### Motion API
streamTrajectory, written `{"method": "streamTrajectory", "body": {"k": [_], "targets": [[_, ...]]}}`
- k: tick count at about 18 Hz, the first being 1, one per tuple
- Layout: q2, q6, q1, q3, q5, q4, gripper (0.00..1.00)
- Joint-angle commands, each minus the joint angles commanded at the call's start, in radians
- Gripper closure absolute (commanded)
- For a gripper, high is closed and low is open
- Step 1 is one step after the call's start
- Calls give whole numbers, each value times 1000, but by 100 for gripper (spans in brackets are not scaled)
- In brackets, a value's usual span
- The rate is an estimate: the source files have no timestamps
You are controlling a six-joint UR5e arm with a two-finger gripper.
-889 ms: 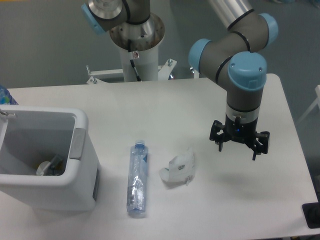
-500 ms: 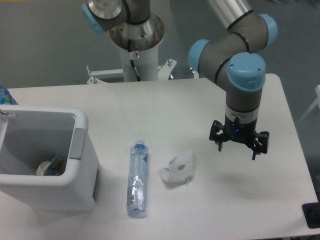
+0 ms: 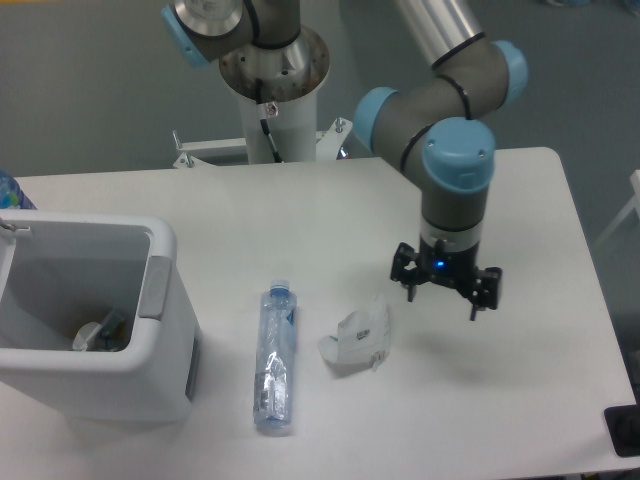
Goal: Place the trash in the trash can
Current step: 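Lower the open gripper onto the crumpled white wrapper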
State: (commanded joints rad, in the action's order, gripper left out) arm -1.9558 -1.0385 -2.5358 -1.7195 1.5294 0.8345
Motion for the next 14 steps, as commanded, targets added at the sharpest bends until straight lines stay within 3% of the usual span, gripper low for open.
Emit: {"method": "streamTrajectory", "body": {"k": [6, 7, 9, 11, 14], "targets": [[-17, -57, 72, -57, 5, -8, 0], [-29, -58, 80, -57, 5, -15, 5], [-40, -58, 86, -57, 5, -28, 26], [-49, -55, 89, -54, 6, -32, 60], [-52, -48, 89, -40, 5, -32, 100]]}}
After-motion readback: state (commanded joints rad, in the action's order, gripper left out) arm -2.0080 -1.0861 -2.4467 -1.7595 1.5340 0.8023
